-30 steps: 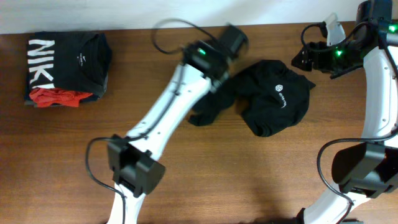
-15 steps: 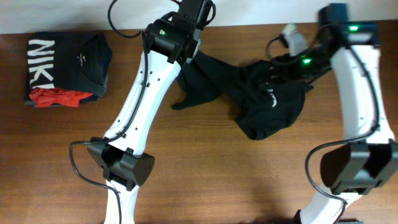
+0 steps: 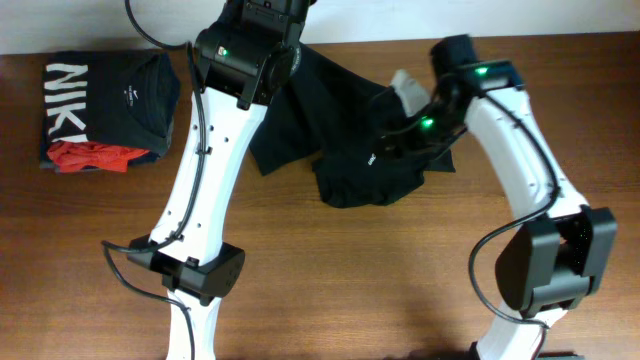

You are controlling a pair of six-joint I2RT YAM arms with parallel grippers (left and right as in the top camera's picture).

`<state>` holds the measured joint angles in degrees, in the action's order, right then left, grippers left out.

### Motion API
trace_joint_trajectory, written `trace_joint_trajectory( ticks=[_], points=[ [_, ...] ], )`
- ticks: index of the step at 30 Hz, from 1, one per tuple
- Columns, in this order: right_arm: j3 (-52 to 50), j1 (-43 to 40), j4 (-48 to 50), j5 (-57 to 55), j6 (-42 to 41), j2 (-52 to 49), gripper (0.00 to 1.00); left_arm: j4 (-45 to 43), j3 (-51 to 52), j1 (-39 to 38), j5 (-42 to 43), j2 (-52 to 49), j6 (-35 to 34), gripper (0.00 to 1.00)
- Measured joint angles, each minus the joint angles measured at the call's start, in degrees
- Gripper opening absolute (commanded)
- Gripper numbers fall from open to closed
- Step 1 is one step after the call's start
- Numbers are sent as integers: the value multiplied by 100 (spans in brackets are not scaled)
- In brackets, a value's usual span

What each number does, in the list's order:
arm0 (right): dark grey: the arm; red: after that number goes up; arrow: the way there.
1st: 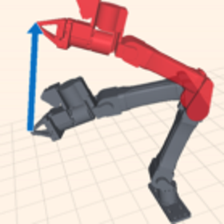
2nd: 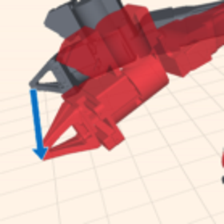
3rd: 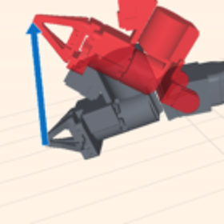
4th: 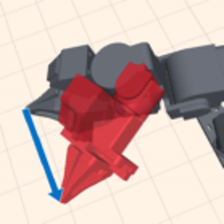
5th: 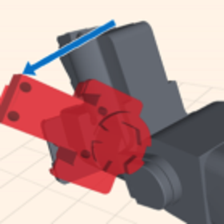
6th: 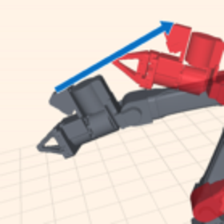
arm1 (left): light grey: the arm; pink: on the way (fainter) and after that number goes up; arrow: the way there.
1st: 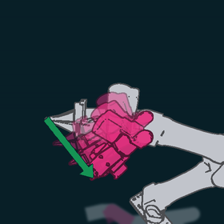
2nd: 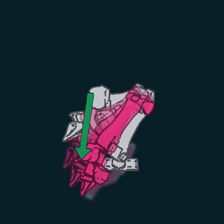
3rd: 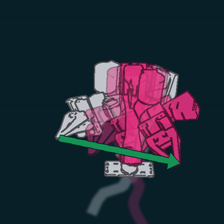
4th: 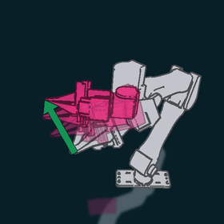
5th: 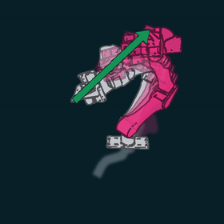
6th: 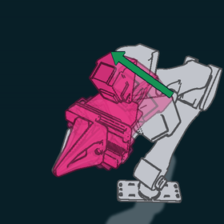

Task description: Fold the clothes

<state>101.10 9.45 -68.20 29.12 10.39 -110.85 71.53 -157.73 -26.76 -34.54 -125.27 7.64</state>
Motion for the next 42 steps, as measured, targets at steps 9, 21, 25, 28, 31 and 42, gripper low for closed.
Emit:
trace_joint_trajectory(
  ticks=[9,21,25,28,31,42],
  points=[
    [-1172,1644,2404,-1370,-1598,20,59,-4,0,166,223,0,-28,0],
    [-2194,2767,3965,-3779,-3069,9,58,284,0,321,734,0,-175,0],
    [-2194,2767,4072,-4395,-3613,-61,59,302,0,321,758,0,-175,0],
    [-2194,2767,4203,-4546,-3871,-275,58,380,0,321,761,0,-179,0],
    [-2197,2767,4234,-4586,-4063,-393,57,415,0,321,763,0,-192,0],
    [-2205,2647,4162,-4577,-4780,-442,4,435,0,387,780,0,-195,0]
  ],
)
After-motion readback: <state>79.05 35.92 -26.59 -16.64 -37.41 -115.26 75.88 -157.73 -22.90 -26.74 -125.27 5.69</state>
